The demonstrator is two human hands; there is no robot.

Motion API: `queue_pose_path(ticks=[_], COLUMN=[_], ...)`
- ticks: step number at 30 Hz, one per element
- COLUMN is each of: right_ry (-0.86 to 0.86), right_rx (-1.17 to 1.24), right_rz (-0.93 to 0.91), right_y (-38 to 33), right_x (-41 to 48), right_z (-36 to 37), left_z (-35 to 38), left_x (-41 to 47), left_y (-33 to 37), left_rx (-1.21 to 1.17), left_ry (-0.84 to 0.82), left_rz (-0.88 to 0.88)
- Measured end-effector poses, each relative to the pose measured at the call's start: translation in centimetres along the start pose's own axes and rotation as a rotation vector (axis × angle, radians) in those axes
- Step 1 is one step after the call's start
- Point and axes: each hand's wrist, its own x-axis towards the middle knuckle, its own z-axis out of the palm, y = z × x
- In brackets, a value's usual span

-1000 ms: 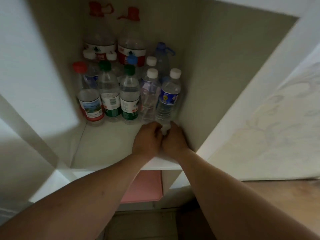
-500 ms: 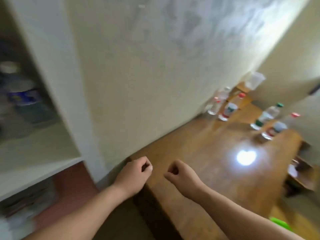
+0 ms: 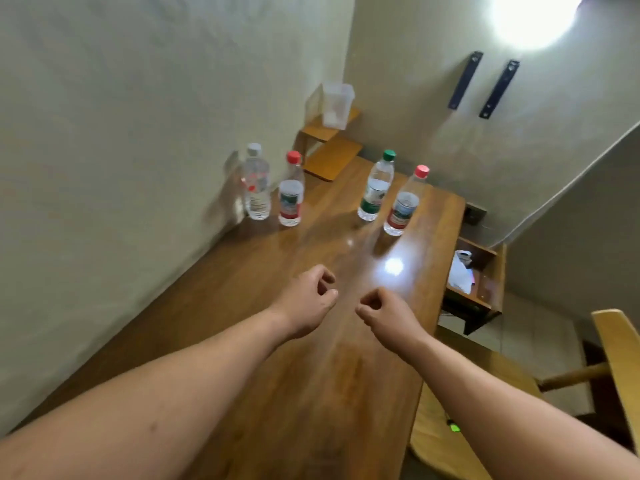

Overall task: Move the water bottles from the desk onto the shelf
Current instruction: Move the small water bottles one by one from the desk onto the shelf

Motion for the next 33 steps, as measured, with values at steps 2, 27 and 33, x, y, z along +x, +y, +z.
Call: queue_pose_path(ticks=[2,27,33], right_ry=[0.02,0.208,0.068], right_rx=[0.017,0.247,0.245], right_rz=[0.011,-0.178,-0.259], right_y=[1.6,4.4,0.2], right_x=[5.2,20.8,10.2], right_z=[-3.4,-5.3,0.5], left_z=[2.6,13.3,8.0], left_x=[6.3,25.7,11.7], left_y=[2.2,1.2,-2.5], left_rx=[-0.008,-0.024,-0.215], left_ry=[-0.02,0.092,0.157], left_rz=[0.011,0.027,-0.089])
